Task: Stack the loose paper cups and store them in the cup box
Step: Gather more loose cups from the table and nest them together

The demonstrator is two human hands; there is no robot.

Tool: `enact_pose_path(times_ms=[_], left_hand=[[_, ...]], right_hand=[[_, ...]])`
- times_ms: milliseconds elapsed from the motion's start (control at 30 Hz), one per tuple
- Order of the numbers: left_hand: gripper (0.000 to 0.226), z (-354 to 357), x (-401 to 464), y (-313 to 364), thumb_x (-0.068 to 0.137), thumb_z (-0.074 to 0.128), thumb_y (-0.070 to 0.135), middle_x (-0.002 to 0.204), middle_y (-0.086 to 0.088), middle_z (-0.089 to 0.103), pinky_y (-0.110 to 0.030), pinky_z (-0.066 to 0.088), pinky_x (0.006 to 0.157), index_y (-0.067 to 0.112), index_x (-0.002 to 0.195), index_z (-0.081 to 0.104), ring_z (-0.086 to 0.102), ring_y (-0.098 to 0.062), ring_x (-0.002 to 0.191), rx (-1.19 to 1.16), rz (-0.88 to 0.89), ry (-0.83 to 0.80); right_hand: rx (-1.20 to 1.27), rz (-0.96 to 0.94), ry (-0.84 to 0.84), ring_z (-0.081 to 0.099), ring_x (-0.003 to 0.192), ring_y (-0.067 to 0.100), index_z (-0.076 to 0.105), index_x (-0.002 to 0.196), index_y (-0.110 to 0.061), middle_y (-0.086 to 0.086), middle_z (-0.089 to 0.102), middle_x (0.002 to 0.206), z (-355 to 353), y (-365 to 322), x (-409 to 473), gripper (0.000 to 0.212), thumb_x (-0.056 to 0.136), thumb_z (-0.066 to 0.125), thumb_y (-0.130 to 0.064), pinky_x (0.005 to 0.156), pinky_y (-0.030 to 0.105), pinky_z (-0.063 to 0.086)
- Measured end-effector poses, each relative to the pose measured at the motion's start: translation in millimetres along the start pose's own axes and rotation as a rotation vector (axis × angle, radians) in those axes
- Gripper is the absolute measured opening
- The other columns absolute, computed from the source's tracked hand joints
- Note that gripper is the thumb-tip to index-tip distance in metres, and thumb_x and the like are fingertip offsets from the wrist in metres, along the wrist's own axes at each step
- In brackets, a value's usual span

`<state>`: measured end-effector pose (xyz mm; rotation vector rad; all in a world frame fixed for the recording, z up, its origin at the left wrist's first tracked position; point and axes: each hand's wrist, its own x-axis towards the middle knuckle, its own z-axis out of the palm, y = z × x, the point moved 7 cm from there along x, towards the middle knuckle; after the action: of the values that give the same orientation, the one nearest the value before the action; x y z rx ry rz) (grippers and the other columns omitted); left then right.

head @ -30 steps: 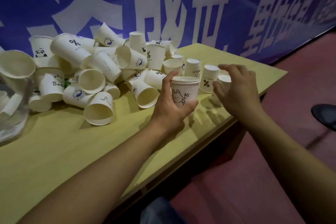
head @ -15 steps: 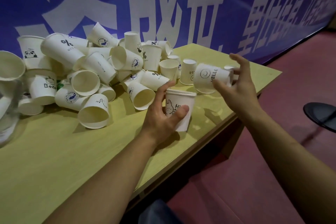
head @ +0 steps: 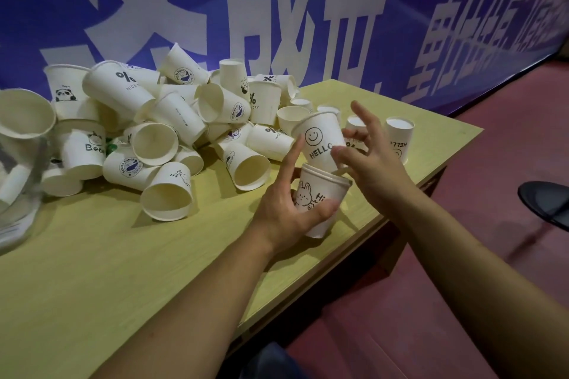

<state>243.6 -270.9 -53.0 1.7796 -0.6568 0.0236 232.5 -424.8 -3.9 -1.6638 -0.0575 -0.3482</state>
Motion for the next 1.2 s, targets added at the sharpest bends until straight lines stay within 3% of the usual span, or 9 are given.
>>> enact_pose_path(times_ms=[100, 233, 367, 533, 633, 767, 833, 933, 1200], left_hand=[[0.103, -4, 1, -2, 0.065, 0.075, 0.061, 0.139, 0.007, 0.049, -0.047, 0.059, 0.089, 0.064, 0.147, 0.013, 0.061, -0.010, 0.114, -0.016, 0.005, 0.060], [0.103, -18, 3, -4, 0.068, 0.074, 0.059, 0.129, 0.036, 0.037, -0.022, 0.051, 0.095, 0.058, 0.149, 0.010, 0.047, 0.022, 0.111, 0.046, 0.016, 0.191], [0.097, -17, 2, -3, 0.066, 0.072, 0.062, 0.136, 0.011, 0.049, -0.042, 0.054, 0.098, 0.058, 0.146, 0.018, 0.057, -0.009, 0.118, 0.073, 0.016, 0.178], [0.111, -6, 0, 1, 0.065, 0.073, 0.062, 0.148, 0.005, 0.038, -0.045, 0.048, 0.105, 0.071, 0.141, -0.008, 0.050, -0.018, 0.130, 0.105, 0.013, 0.085], [0.094, -7, 0, 1, 0.064, 0.069, 0.066, 0.134, 0.006, 0.045, -0.042, 0.051, 0.098, 0.061, 0.138, 0.010, 0.057, -0.019, 0.116, 0.118, 0.002, 0.108], [0.068, -14, 2, -4, 0.063, 0.068, 0.070, 0.115, 0.017, 0.056, -0.047, 0.056, 0.087, 0.063, 0.119, 0.031, 0.064, -0.018, 0.099, 0.086, -0.034, 0.154], [0.070, -14, 2, -5, 0.063, 0.068, 0.069, 0.115, 0.020, 0.058, -0.047, 0.055, 0.089, 0.063, 0.123, 0.034, 0.064, -0.015, 0.100, 0.070, -0.051, 0.153], [0.077, -14, 2, -4, 0.063, 0.069, 0.069, 0.118, 0.021, 0.056, -0.046, 0.054, 0.094, 0.064, 0.131, 0.033, 0.063, -0.014, 0.106, 0.071, -0.053, 0.146], [0.083, -12, 1, 1, 0.063, 0.069, 0.070, 0.122, 0.028, 0.052, -0.044, 0.053, 0.099, 0.070, 0.136, 0.028, 0.061, -0.013, 0.114, 0.059, -0.034, 0.109]], right_hand=[[-0.075, 0.016, -0.077, 0.063, 0.107, 0.014, 0.045, 0.141, -0.043, -0.003, 0.054, 0.124, 6, 4, 0, 0.062, 0.089, 0.066, -0.019, 0.093, 0.038, 0.055], [-0.096, -0.019, 0.015, 0.061, 0.107, 0.008, 0.068, 0.119, -0.040, -0.011, 0.064, 0.118, -3, 3, -2, 0.033, 0.094, 0.056, -0.022, 0.099, 0.044, 0.052], [-0.203, -0.023, -0.033, 0.060, 0.105, 0.001, 0.070, 0.108, -0.044, -0.023, 0.064, 0.110, -15, -2, 0, 0.031, 0.099, 0.053, -0.020, 0.098, 0.043, 0.052], [-0.341, -0.060, -0.142, 0.061, 0.105, -0.001, 0.071, 0.118, -0.035, -0.018, 0.068, 0.115, -7, -1, 0, 0.027, 0.099, 0.055, -0.023, 0.095, 0.037, 0.053], [-0.456, -0.121, -0.183, 0.058, 0.108, -0.003, 0.068, 0.121, -0.035, -0.013, 0.064, 0.124, -2, 5, 0, 0.028, 0.098, 0.057, -0.025, 0.095, 0.031, 0.049], [-0.782, -0.240, 0.103, 0.047, 0.123, 0.012, 0.062, 0.129, -0.032, -0.003, 0.053, 0.132, -34, 3, 10, 0.036, 0.094, 0.063, -0.025, 0.103, 0.035, 0.042], [-0.967, -0.200, 0.300, 0.036, 0.131, 0.022, 0.051, 0.140, -0.028, 0.002, 0.045, 0.140, -61, 2, 19, 0.049, 0.092, 0.065, -0.027, 0.108, 0.041, 0.037], [-1.162, -0.037, 0.377, 0.026, 0.138, 0.032, 0.041, 0.145, -0.020, 0.007, 0.034, 0.151, -92, 18, 34, 0.060, 0.091, 0.064, -0.033, 0.108, 0.049, 0.033], [-1.000, -0.078, 0.445, 0.036, 0.129, 0.030, 0.055, 0.107, -0.011, 0.009, 0.043, 0.143, -104, 26, 32, 0.021, 0.093, 0.062, -0.026, 0.098, 0.036, 0.036]])
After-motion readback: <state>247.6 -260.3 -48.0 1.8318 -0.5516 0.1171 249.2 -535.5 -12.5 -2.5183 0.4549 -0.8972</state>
